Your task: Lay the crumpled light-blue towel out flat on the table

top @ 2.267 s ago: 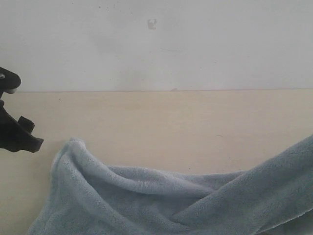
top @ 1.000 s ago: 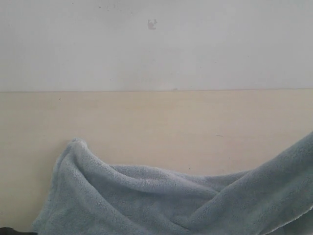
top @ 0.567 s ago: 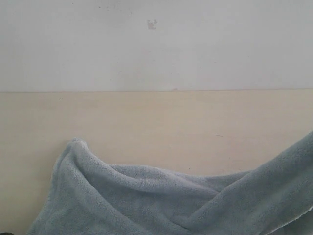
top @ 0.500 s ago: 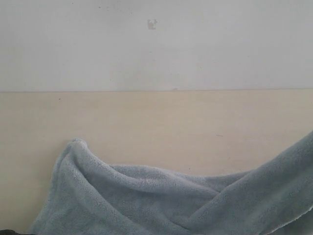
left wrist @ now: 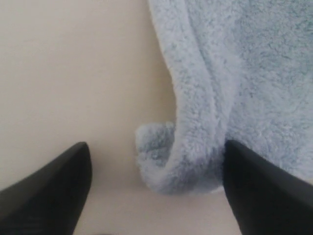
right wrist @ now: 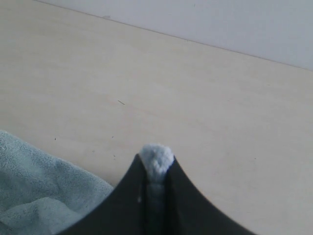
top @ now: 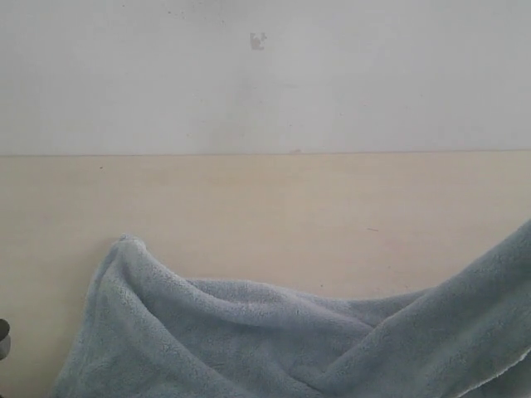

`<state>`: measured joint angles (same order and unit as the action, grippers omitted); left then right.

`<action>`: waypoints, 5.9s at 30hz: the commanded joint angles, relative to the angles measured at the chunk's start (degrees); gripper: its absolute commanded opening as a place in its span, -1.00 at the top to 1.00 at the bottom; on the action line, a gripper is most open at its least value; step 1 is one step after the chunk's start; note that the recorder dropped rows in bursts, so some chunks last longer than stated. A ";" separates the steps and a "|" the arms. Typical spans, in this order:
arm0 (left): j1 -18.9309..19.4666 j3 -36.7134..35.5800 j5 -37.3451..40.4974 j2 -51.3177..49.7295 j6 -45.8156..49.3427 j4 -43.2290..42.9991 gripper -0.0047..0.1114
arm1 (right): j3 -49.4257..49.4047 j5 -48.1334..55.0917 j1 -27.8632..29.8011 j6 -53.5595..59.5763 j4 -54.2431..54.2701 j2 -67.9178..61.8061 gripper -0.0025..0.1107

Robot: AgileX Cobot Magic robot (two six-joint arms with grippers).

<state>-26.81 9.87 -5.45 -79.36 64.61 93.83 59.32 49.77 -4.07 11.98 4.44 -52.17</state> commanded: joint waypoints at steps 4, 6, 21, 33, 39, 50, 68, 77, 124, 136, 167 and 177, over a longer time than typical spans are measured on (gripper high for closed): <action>-0.38 0.25 1.30 -1.81 -0.31 -0.34 -0.29 | 0.00 -0.51 0.07 0.60 0.00 0.04 0.96; -0.38 0.95 2.77 -1.81 -0.31 -0.34 -0.23 | 0.00 -0.51 0.07 0.60 0.00 0.04 0.96; -0.38 4.91 20.06 4.83 0.18 -0.43 0.85 | 0.00 -0.38 0.07 0.60 -1.57 0.04 0.96; 3.92 8.17 21.93 43.93 -24.46 -21.77 0.85 | 0.00 0.00 0.07 -5.57 -10.05 4.60 0.96; 6.38 15.84 22.00 59.00 -47.90 -46.23 0.85 | 0.00 -0.85 0.07 -11.28 -16.76 10.01 0.96; 6.38 30.27 42.82 62.50 -83.23 -90.87 0.85 | 0.22 1.38 0.07 -12.93 -20.46 21.53 0.96; 11.52 29.73 28.18 16.08 -104.96 -115.24 0.85 | 1.45 -2.48 0.07 -9.55 -17.16 -22.11 0.96; 23.82 37.96 20.52 0.51 -104.85 -115.24 0.85 | 10.21 -10.70 0.18 -10.52 -17.32 -33.98 0.96; 29.22 45.66 26.90 -0.82 -74.98 -94.62 0.84 | 24.03 0.02 0.18 -2.17 -9.03 -44.62 0.86; 30.87 59.17 31.06 -11.81 -68.76 -93.83 -0.14 | 45.27 4.02 0.18 0.78 2.70 -58.25 0.05; 33.06 34.88 20.94 -17.97 -60.61 -100.34 0.85 | 3.99 -6.51 0.07 5.30 3.00 -47.64 0.96; 34.56 34.88 17.13 -19.62 -60.61 -100.45 0.85 | 3.99 -7.15 0.07 8.23 5.90 -49.54 0.96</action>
<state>7.51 44.88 12.41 -98.40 3.67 -6.40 63.35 42.71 -4.07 18.51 9.16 -100.76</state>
